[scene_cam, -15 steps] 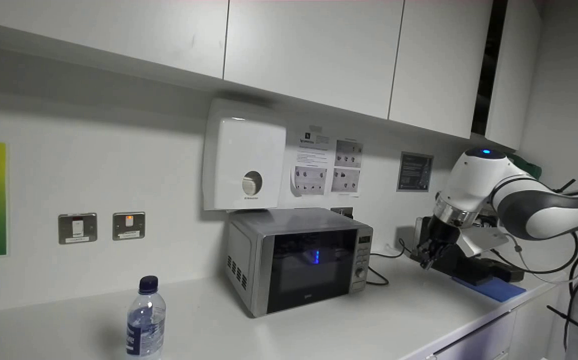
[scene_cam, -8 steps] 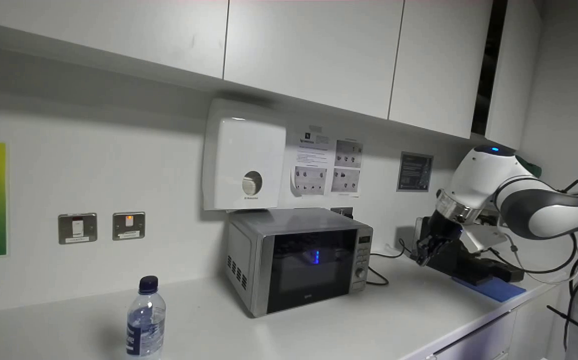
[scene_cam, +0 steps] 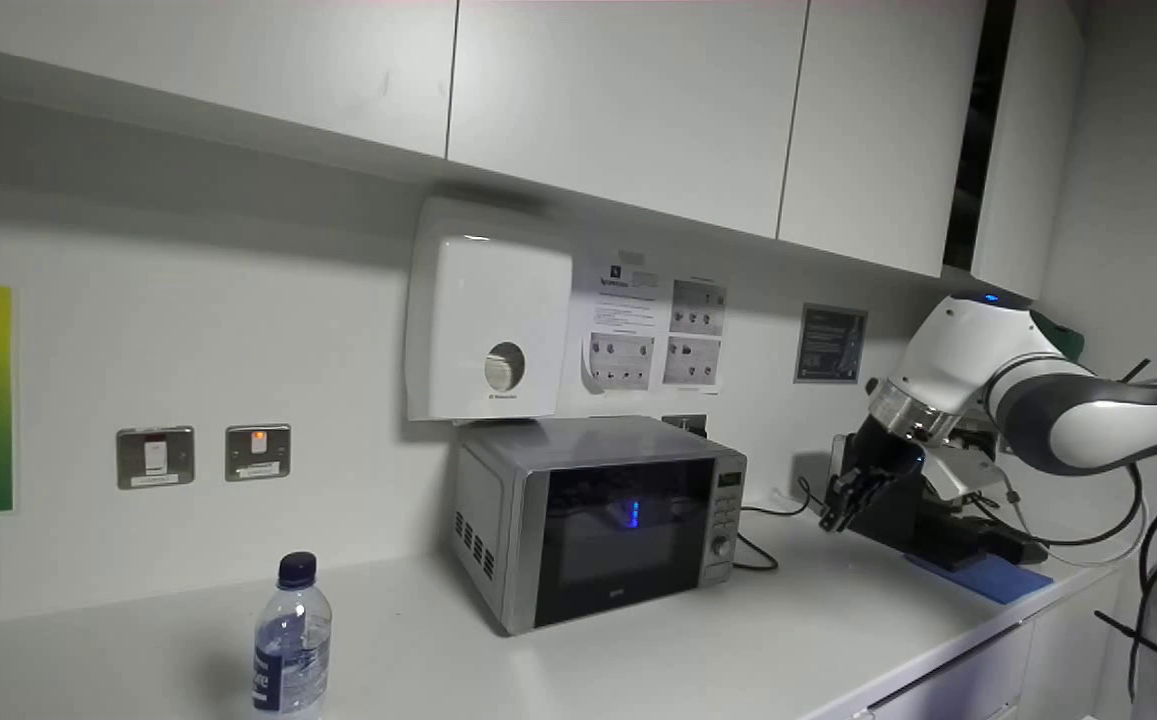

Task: Turn on the microwave light, then turn it off

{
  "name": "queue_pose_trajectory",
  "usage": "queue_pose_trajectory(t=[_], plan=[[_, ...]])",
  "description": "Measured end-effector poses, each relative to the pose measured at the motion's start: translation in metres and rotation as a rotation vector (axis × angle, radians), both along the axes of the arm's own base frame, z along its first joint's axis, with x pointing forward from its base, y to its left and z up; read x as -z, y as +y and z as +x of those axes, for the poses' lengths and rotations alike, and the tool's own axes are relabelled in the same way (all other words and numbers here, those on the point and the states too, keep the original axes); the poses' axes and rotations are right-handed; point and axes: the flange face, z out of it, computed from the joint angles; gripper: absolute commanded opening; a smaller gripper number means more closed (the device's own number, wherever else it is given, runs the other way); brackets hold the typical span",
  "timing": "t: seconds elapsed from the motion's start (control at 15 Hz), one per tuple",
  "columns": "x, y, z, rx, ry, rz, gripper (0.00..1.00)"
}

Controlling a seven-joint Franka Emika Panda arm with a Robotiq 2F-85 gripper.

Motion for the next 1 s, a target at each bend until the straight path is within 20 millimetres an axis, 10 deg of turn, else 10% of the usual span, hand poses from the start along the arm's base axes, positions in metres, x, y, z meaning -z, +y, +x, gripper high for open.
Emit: queue_pose_trajectory(t=[0.4, 1.0], plan=[[0.0007, 0.0002, -0.0001, -0.021, 0.016, 0.009, 0.99], [0.0012, 0.0004, -0.0004, -0.030, 0.025, 0.015, 1.00]])
